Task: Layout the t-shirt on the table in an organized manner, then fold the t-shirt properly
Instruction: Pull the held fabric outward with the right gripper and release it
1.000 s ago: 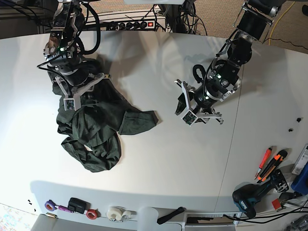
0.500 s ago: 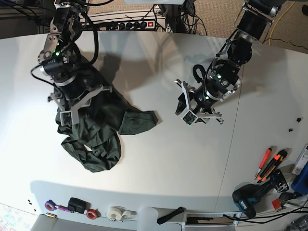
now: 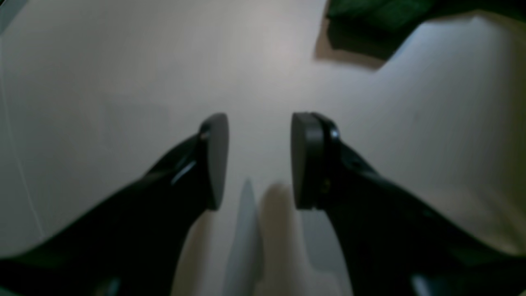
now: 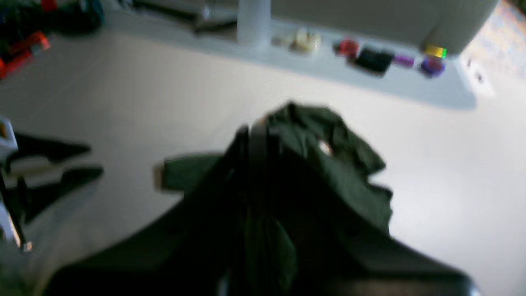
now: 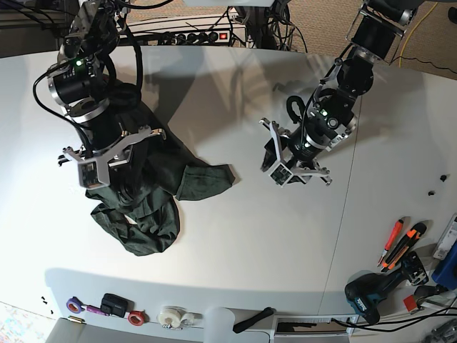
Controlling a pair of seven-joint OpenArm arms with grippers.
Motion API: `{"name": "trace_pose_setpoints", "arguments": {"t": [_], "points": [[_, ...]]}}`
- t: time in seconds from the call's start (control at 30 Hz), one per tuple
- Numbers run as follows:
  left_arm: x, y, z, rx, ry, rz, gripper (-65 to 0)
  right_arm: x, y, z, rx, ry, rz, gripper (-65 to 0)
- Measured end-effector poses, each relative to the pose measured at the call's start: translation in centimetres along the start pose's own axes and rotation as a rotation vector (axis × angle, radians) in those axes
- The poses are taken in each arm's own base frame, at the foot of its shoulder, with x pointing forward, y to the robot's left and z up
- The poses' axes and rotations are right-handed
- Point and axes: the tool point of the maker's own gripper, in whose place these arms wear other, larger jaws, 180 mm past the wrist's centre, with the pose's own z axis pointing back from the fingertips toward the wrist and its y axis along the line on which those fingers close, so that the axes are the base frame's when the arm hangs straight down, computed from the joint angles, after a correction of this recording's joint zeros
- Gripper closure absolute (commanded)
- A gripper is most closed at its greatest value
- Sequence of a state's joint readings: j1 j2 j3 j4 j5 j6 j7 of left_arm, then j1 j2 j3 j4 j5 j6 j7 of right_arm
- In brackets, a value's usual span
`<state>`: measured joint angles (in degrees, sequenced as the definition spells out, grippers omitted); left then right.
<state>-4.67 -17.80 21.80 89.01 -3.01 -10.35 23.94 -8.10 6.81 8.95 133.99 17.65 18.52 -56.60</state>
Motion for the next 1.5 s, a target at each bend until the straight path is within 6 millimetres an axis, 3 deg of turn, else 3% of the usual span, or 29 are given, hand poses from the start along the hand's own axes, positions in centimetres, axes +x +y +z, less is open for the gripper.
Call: {"name": "trace_pose_setpoints", "arguments": {"t": [0.13,0.27,0.6,0.9,1.07,1.1,1.2,1.23,1.5], "points": [[-0.1,-0.1,0.0,-0.002,0.002,0.002,-25.8,-0.7,-2.1,0.1,-0.115,0.043,0.053,0.0],[-0.1,-0.1,0.0,-0.002,0.003,0.002,-25.8,-1.3,-6.4,1.2,-0.351,0.092,0.109,0.0],[-0.1,-0.1,0.0,-0.002,0.003,0.002,-25.8,2.1,-14.1,5.4,-0.796,-0.014,0.224,0.0],[-0.2,-0.1,0.0,-0.003,0.003,0.006,-25.8,-4.4,-20.0,0.3,-0.859,0.241,0.262,0.0],[-0.2,-0.1,0.0,-0.004,0.003,0.006,-25.8,-6.7,-22.9,-0.5,-0.888,0.363,0.252,0.0],[-0.1,-0.1,0.0,-0.004,0.002,0.007,-25.8,-7.2,-23.2,-0.4,-0.886,0.39,0.226,-1.7],[-0.2,-0.1,0.0,-0.004,0.003,0.006,-25.8,-8.0,-23.7,-0.1,-0.859,0.456,0.202,-24.4],[-0.1,-0.1,0.0,-0.004,0.002,0.006,-25.8,-8.1,-24.0,0.1,-0.864,0.467,0.2,-28.2],[-0.1,-0.1,0.0,-0.004,0.002,0.007,-25.8,-6.7,-26.7,2.1,-0.944,0.479,0.236,-28.7]]}}
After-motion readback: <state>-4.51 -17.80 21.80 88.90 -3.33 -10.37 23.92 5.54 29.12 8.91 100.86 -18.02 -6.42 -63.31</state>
